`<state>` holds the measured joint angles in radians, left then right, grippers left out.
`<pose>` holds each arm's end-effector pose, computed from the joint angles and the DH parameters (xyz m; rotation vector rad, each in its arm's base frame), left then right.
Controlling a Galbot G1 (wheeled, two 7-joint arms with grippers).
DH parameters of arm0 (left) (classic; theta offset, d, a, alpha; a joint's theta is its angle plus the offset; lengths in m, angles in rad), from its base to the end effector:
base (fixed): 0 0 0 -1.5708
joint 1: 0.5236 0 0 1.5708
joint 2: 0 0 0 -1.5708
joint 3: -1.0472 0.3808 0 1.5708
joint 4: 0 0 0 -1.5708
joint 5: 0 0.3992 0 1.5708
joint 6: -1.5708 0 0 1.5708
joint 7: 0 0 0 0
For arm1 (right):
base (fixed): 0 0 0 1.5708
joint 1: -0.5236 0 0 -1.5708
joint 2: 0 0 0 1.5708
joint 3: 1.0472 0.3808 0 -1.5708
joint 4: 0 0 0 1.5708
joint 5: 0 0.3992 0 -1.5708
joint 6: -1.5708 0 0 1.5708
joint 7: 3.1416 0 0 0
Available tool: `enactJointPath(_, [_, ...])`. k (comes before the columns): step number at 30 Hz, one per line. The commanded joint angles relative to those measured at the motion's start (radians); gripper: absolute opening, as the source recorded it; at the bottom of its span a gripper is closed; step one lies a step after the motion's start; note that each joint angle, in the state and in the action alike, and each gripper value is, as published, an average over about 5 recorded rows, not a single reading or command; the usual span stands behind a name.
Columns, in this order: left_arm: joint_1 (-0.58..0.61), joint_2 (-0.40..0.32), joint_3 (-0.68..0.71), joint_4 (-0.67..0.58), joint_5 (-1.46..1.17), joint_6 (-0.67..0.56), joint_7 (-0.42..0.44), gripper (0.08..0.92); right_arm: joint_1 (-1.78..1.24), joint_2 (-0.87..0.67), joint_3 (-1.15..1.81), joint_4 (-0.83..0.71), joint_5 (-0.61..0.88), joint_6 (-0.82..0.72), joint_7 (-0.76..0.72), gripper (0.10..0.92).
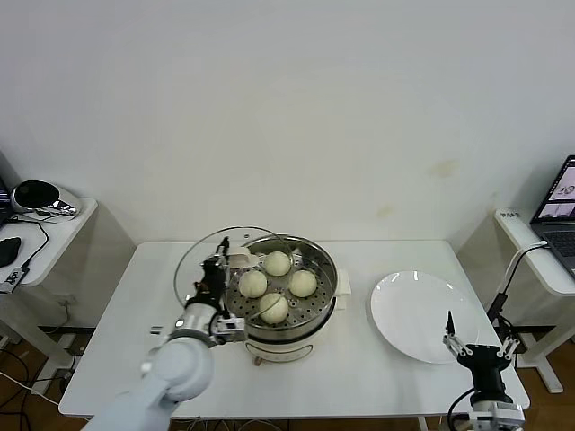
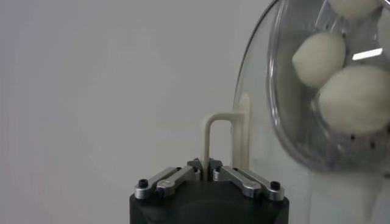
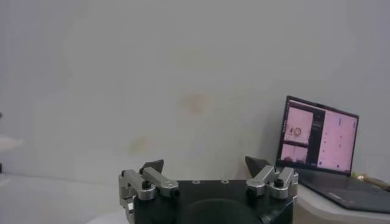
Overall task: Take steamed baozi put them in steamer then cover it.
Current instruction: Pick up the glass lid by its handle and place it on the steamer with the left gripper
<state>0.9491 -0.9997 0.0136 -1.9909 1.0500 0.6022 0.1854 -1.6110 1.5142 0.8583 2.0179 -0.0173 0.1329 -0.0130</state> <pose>0.3395 -0.0391 -0.2522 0.1203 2.2788 2.1189 0.1799 -0.1298 -0.3517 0.3666 3.0751 -0.3810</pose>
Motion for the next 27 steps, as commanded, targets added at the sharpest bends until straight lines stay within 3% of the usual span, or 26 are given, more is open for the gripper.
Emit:
enactJointPath(1, [-0.112, -0.145, 0.140, 0.084, 0.128, 0.067, 0.078, 0.138, 0.001, 0.010, -0.013, -0.005, -0.039, 0.003, 0.008, 0.823])
enactJointPath(11, [-0.113, -0.221, 0.158, 0.147, 0.184, 0.060, 0.063, 0.138, 0.000, 0.011, -0.016, -0.017, -0.046, 0.007, 0.016, 0.823])
enactJointPath(27, [-0.099, -0.267, 0.157, 0.197, 0.215, 0.054, 0.060, 0.138, -0.002, 0.010, -0.018, -0.028, -0.048, 0.016, 0.014, 0.823])
